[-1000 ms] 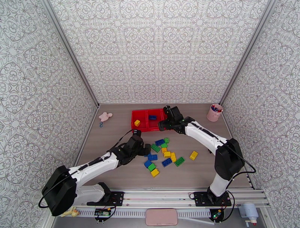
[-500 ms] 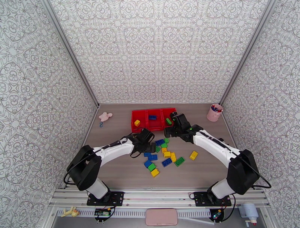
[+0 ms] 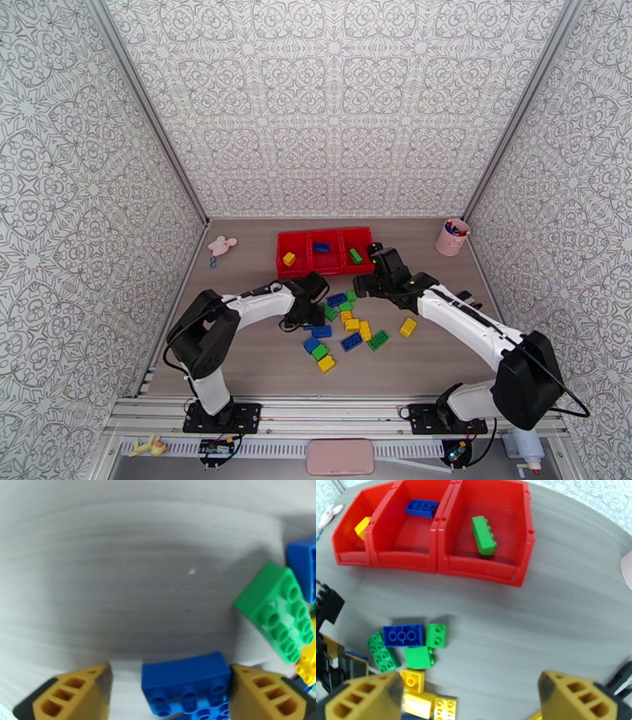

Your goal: Sort the legos into containers by color

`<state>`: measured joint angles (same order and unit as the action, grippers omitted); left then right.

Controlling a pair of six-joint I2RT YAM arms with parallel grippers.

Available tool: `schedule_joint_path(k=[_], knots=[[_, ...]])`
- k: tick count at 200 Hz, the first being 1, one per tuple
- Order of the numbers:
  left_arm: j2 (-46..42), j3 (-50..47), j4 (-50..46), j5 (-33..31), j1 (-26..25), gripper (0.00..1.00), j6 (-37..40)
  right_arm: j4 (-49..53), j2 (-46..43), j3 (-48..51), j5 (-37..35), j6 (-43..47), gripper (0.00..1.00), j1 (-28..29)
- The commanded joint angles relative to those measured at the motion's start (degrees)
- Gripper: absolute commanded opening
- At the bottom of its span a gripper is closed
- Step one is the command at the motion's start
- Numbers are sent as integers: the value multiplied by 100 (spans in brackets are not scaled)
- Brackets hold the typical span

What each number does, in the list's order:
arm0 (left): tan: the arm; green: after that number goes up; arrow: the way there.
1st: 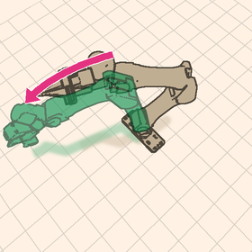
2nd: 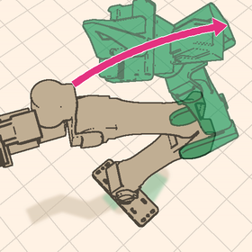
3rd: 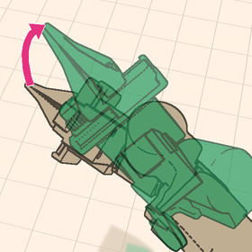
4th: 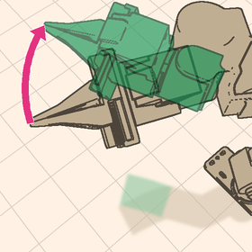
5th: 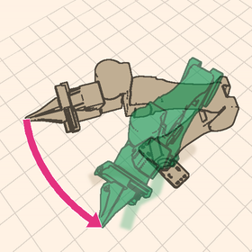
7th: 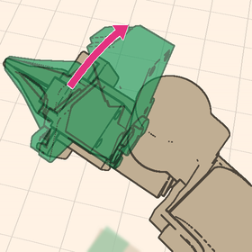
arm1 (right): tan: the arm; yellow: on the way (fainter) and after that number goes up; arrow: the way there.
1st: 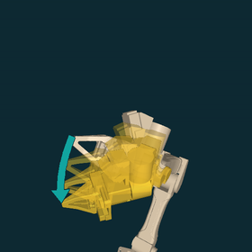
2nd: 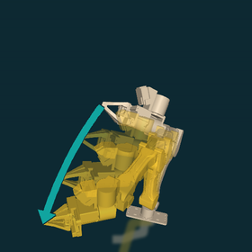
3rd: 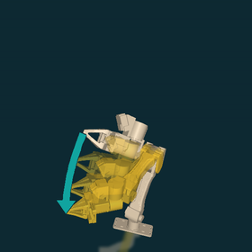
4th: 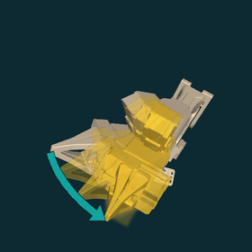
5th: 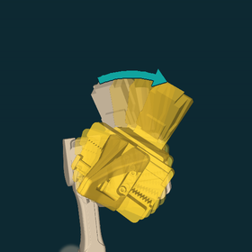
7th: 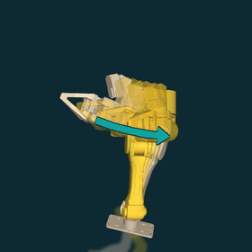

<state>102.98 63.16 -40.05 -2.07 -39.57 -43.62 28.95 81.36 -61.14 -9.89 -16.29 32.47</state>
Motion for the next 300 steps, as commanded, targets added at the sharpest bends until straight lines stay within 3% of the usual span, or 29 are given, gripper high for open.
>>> schedule_joint_path(k=[1,19,32,88,145,173,232,300], knots=[[58,4,-257,140,29,65,-150,54,-121,72,-75,-10,93,-21],[20,-14,-243,129,11,52,-172,62,-94,28,-75,9,93,-21],[-25,-46,-257,103,4,48,-190,72,-109,18,-51,-5,93,-21],[-632,-48,-246,-327,-123,48,-163,21,-461,373,-151,-502,92,-47],[-1054,472,602,-637,-32,48,360,173,-880,729,-453,-601,92,-65],[-682,1078,1020,-685,187,48,524,199,-1147,917,-435,-677,92,-89],[843,2985,878,-1023,571,50,858,309,-1471,1155,-558,-838,92,-117],[2227,4631,642,-813,970,52,1029,645,-1745,1289,-926,-794,92,-136]])
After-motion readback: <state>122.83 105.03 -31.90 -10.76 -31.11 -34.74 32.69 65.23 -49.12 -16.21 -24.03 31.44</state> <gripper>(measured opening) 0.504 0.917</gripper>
